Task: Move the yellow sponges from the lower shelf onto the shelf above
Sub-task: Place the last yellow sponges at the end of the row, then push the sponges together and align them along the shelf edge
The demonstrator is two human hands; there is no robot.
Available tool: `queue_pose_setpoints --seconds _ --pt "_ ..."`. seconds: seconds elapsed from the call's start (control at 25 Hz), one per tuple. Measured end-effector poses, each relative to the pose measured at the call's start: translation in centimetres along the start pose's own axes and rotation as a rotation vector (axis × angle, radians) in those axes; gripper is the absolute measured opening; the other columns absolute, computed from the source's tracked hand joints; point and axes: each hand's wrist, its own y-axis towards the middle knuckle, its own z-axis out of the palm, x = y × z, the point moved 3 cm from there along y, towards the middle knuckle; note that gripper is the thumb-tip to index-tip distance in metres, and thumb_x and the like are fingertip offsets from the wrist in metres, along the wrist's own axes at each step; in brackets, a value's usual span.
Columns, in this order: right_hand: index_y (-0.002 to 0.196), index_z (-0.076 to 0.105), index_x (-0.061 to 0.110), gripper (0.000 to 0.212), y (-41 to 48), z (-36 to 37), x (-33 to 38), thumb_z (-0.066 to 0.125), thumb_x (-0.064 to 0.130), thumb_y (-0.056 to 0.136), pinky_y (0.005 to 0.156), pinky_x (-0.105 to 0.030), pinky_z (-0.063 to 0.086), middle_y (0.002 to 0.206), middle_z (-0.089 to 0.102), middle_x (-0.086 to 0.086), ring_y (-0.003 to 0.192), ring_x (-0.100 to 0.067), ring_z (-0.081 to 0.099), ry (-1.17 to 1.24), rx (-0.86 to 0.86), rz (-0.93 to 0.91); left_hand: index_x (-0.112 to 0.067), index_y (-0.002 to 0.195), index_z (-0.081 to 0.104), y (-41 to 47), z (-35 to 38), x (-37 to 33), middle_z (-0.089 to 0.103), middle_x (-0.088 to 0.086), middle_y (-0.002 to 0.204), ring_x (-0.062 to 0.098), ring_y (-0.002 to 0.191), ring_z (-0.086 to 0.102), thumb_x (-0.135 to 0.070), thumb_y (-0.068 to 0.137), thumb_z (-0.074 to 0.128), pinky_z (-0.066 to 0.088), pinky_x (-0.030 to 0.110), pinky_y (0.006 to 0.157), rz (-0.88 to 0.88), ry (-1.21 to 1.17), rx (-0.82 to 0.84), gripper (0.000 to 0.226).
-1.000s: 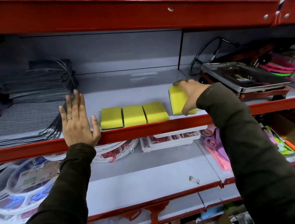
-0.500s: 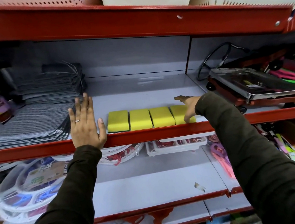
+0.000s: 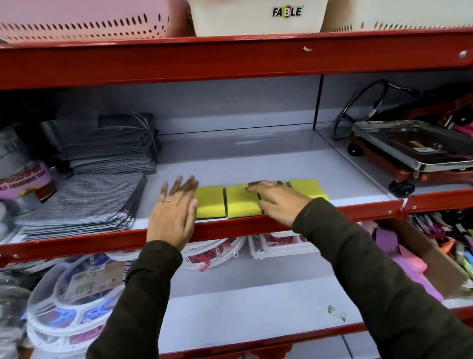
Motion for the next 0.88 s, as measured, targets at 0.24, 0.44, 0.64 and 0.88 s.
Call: queue_pose_setpoints --seconds 0.24,0.44,0.64,0.88 --pt "0.148 0.038 0.014 0.052 -0.2 2.9 1.6 0.038 0.018 0.095 0.123 -0.049 0.005 0.159 0.033 -0.003 0.147 -0.02 0.03 -0.072 0.084 -0.013 -0.013 0.141 0.063 -1.6 -1.1 -1.9 0.064 0.003 0.144 0.016 0.139 0.056 -0.048 0.101 0.007 0.02 0.036 0.131 0.057 -0.098 0.164 0.078" --pt "0.147 0.038 0.015 0.054 -1.4 3.7 2.0 0.038 0.02 0.094 0.124 -0.047 0.005 0.158 0.034 -0.002 0.145 -0.019 0.032 -0.051 0.069 -0.021 -0.013 0.133 0.07 -2.6 -2.1 -2.5 0.069 0.003 0.138 0.017 0.132 0.062 -0.048 0.101 0.011 0.03 0.036 0.127 0.032 -0.14 0.161 0.076" --pt "0.148 0.037 0.015 0.056 -1.6 3.9 2.5 0.04 0.019 0.093 0.124 -0.043 0.005 0.159 0.032 -0.004 0.146 -0.02 0.032 -0.037 0.063 -0.014 -0.016 0.13 0.072 -3.1 -2.2 -3.0 0.069 0.002 0.138 0.018 0.13 0.064 -0.049 0.1 0.013 0.035 0.036 0.125 0.004 -0.152 0.155 0.074" --pt "0.15 0.032 0.015 0.06 -2.1 2.7 2.0 0.041 0.02 0.091 0.124 -0.047 0.002 0.16 0.03 -0.002 0.149 -0.017 0.024 -0.046 -0.009 -0.03 -0.011 0.137 0.067 -2.5 -2.5 -4.0 0.065 0.007 0.143 0.022 0.14 0.055 -0.047 0.103 0.02 0.024 0.037 0.129 0.049 -0.137 0.115 0.068"
